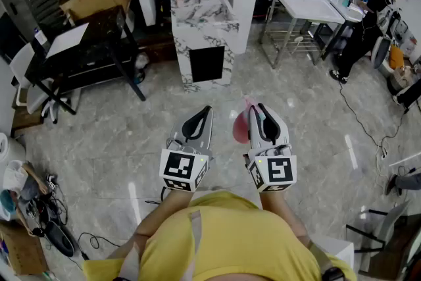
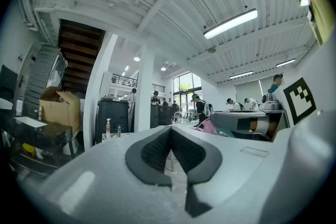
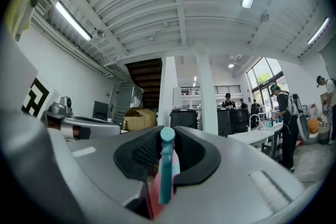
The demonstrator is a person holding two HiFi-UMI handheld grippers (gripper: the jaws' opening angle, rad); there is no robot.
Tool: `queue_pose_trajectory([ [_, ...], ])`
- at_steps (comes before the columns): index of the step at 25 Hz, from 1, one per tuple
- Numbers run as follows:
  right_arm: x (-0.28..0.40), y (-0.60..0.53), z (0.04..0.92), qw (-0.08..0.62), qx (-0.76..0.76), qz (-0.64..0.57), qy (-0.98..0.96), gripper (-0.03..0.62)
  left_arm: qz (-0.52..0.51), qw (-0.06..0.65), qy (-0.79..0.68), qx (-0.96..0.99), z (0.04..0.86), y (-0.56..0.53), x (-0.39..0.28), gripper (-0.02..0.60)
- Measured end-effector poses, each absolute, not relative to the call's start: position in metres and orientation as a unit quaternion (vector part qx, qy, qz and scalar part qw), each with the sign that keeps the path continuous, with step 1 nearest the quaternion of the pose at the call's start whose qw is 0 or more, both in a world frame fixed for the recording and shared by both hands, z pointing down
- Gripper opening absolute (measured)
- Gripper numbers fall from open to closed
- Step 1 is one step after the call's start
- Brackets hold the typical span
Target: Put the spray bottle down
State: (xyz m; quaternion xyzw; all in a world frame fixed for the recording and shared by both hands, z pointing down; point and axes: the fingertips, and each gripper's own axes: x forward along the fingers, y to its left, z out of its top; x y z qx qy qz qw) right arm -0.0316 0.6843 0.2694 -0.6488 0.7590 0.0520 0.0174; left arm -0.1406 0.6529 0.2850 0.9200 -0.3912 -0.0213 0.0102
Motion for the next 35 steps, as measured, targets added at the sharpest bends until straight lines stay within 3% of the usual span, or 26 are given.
queue_pose_trajectory([
  [16,-0.027,0.624,0.293,0.017,-0.626,0.027,0.779,0.064,-0.014,0.028,-0.401,0.916,0.309,0.597,-0.132,0.000],
  [35,0.008,0.342,0.296,0.014,-0.650,0.039,0.759,0.064,-0.021,0.015,-0.377,0.926,0.309,0.310,-0.096,0.000],
])
